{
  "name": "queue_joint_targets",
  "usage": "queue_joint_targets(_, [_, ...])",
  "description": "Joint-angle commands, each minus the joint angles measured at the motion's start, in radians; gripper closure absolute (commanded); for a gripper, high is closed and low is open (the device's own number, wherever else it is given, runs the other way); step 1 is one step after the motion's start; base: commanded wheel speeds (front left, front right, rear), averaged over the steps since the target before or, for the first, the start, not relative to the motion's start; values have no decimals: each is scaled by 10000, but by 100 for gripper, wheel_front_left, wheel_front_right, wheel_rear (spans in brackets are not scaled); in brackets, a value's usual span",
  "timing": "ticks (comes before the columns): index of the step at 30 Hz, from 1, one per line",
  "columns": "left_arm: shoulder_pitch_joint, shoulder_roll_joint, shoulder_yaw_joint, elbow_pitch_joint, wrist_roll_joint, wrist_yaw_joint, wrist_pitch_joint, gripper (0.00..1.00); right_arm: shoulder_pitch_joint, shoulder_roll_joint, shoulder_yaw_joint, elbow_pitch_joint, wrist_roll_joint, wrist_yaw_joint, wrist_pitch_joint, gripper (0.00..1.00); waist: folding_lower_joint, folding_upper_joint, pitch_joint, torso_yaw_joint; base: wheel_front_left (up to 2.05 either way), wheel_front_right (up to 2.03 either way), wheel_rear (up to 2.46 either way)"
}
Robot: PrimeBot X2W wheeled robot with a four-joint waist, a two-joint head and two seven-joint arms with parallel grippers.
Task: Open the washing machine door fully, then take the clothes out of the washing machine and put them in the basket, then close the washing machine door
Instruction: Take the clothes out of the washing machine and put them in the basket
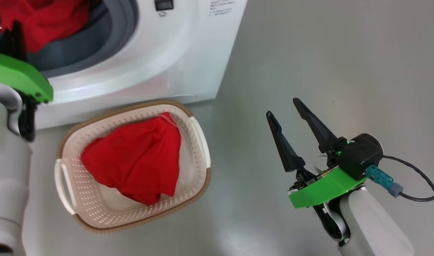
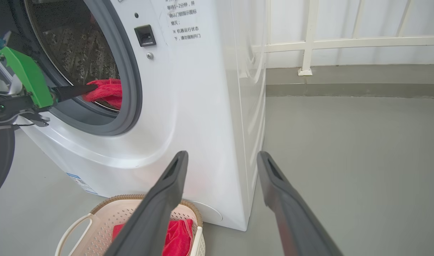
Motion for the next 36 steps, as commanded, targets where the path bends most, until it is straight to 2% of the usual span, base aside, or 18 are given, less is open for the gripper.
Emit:
queue_joint_targets(1, [282,448,166,-468,-59,-38,-124,100,113,51,183,-222,-75,63,-63,0,0,0,-307,242,0,0,0])
queue_joint_targets(15, [2863,306,1250,-4161,314,318,-132,100,465,51,51,-235,-92,63,-63,0,0,0,-1390,506,0,0,0])
queue_joint_targets(36, [7330,-1145,2477,-9891,1439,237,-133,100,1338,51,-239,-291,-159,63,-63,0,0,0,-3069,783,0,0,0])
